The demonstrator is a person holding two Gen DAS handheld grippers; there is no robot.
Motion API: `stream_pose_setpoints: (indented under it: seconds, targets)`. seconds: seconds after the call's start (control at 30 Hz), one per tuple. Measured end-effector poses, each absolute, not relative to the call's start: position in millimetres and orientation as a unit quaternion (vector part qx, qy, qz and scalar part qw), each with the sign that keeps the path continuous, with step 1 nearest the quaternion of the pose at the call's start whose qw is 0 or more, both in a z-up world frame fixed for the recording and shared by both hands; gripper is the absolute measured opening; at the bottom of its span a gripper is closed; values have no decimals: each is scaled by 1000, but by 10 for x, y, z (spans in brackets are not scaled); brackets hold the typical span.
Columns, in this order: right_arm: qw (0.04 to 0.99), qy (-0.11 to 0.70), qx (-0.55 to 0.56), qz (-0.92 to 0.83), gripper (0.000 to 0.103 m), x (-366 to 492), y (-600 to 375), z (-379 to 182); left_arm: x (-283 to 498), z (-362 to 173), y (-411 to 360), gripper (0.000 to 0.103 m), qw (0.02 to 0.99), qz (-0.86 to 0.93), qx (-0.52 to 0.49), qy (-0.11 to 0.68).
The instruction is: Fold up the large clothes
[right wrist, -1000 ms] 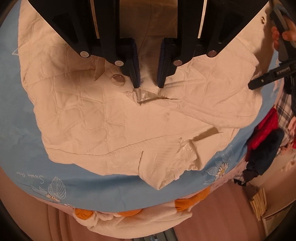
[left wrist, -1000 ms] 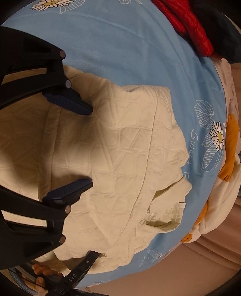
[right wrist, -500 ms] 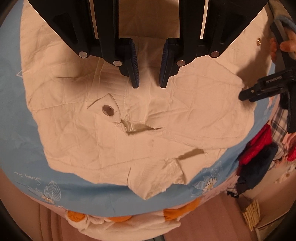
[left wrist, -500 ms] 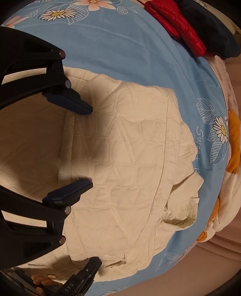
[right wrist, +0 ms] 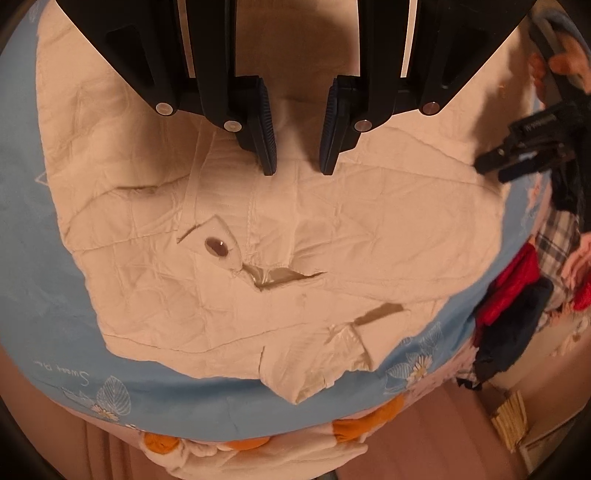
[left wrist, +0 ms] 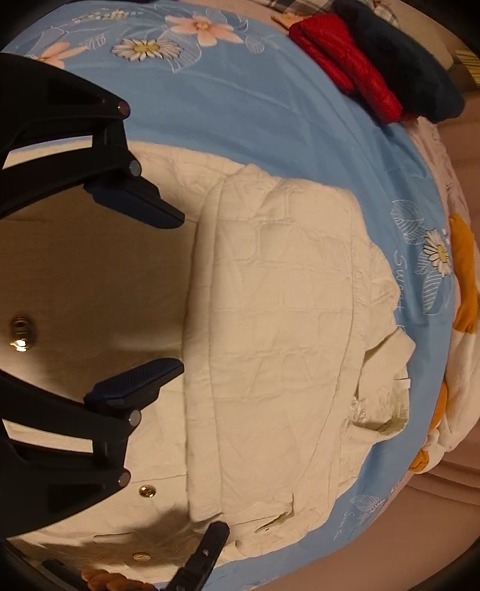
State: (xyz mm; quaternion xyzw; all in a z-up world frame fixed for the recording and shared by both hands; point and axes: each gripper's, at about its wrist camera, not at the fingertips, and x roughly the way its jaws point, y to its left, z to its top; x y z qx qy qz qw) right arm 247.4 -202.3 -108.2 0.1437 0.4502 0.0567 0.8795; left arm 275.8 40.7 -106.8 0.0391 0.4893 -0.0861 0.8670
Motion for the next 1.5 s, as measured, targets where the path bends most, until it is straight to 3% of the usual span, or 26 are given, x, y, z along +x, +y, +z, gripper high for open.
stream_pose_setpoints:
  seconds: [0.13, 0.23, 0.5, 0.57, 0.73, 1.13, 1.5]
  targets:
    - [891, 425, 145, 68, 49, 2143, -2055, -899, 2443, -846, 370, 86, 886, -74, 72, 453]
    - [892, 419, 151, 72, 51, 1914, -2116, -833, 2186, -709, 334, 89, 896, -75, 94, 427]
    - [886, 425, 175, 61, 72, 1448, -2307, -788, 1672, -527, 319, 95, 897, -89, 97, 421]
    - [885, 426, 180, 55, 78, 1346, -2326, -778, 1589, -524, 333, 101, 894, -93, 90, 429]
    - [884, 425, 193, 38, 83, 1043, -2491, -805, 1334, -574, 467, 103, 885, -100, 62, 450]
    - [860, 445, 247, -39, 83, 515, -3099, -1130, 938, -972, 1282, 102, 855, -95, -61, 506]
    - [851, 454, 262, -34, 83, 415, -3100, -1248, 879, -1067, 1267, 102, 848, -95, -72, 517]
